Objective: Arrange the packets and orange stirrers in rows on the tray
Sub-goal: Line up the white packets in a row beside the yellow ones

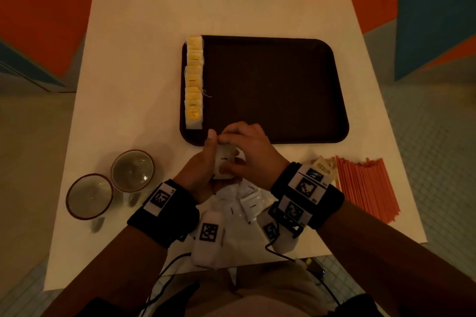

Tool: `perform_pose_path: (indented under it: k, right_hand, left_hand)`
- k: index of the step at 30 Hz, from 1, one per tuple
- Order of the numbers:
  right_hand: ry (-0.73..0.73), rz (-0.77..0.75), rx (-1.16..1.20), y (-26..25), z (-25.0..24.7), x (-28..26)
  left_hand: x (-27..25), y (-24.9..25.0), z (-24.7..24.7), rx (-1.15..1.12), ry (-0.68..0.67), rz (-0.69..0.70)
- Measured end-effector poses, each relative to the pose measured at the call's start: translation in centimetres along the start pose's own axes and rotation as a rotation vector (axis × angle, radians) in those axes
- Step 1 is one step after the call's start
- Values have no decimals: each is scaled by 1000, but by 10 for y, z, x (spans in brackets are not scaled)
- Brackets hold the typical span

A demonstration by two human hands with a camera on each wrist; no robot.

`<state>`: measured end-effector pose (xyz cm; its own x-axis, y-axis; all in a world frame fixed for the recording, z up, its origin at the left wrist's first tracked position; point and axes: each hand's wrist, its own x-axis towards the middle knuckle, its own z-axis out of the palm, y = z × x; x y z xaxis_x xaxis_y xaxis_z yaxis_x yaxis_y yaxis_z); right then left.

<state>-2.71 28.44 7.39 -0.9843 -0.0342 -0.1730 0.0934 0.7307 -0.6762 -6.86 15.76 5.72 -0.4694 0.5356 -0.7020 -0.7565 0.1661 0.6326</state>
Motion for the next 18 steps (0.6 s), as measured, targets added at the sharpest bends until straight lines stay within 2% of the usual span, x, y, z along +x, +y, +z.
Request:
perform_pose_path:
  k: [4, 10, 13, 18]
  right_hand:
    - [-85, -9, 1, -4, 7, 4]
    - [60, -16, 139, -2, 6, 5]
    - [62, -13, 220, -1, 5, 1]
    - [2, -45, 145, 7, -5, 1]
  left_hand:
    - [3, 2, 0, -23, 30, 23]
    - [7, 7, 0, -38, 62, 56]
    - [7, 3, 1, -41, 27, 30]
    - [12, -3, 3, -126, -4, 8]
